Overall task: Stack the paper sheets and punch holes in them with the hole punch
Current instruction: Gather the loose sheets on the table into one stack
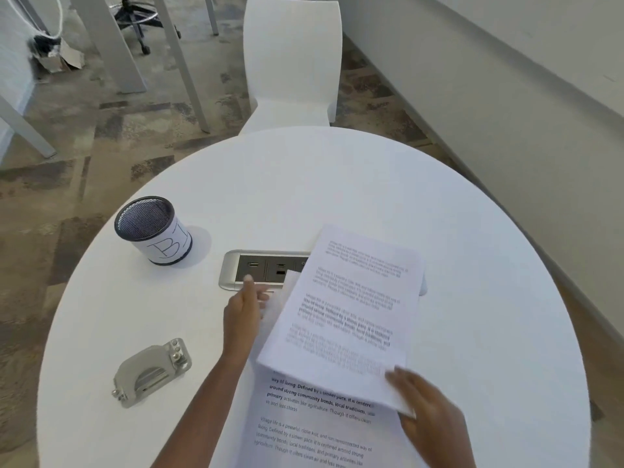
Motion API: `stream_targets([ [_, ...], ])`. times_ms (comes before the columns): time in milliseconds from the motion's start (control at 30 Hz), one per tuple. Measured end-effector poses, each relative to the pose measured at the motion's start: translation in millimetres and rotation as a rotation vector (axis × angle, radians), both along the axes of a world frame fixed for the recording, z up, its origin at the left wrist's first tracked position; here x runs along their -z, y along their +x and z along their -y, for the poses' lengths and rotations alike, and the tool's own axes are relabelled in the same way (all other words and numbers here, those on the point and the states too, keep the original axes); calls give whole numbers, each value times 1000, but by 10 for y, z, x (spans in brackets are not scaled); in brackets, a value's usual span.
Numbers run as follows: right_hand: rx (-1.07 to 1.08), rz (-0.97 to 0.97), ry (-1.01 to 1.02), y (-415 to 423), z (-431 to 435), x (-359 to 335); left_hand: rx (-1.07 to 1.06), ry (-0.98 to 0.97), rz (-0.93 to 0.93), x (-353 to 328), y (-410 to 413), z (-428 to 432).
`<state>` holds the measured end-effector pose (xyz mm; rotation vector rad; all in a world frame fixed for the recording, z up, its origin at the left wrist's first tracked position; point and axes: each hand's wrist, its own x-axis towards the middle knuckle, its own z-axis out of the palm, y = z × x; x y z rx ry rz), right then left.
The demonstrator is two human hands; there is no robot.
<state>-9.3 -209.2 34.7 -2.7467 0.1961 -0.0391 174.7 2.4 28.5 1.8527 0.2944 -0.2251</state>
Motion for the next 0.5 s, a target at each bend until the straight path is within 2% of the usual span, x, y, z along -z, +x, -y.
stream_targets([
  [100, -114, -55, 63, -420, -175, -93, 132, 261, -6, -1, -271, -68],
  [233, 53, 118, -87, -656, -463, -279, 180, 389, 43, 18, -562, -81],
  [267, 197, 98, -31, -566, -540, -348, 189, 414, 48, 15, -614, -80],
  [333, 455, 190, 265, -394, -664, -367, 201, 458, 59, 17, -704, -79],
  [367, 512, 234, 364, -395, -728, -296, 202, 484, 56, 17, -746, -85],
  [433, 312, 197, 330, -597, -695, -199, 207, 551, 40, 6, -831, -114],
  [500, 225, 103, 339, -757, -382, -161, 225, 621, 19, 0, -919, -154],
])
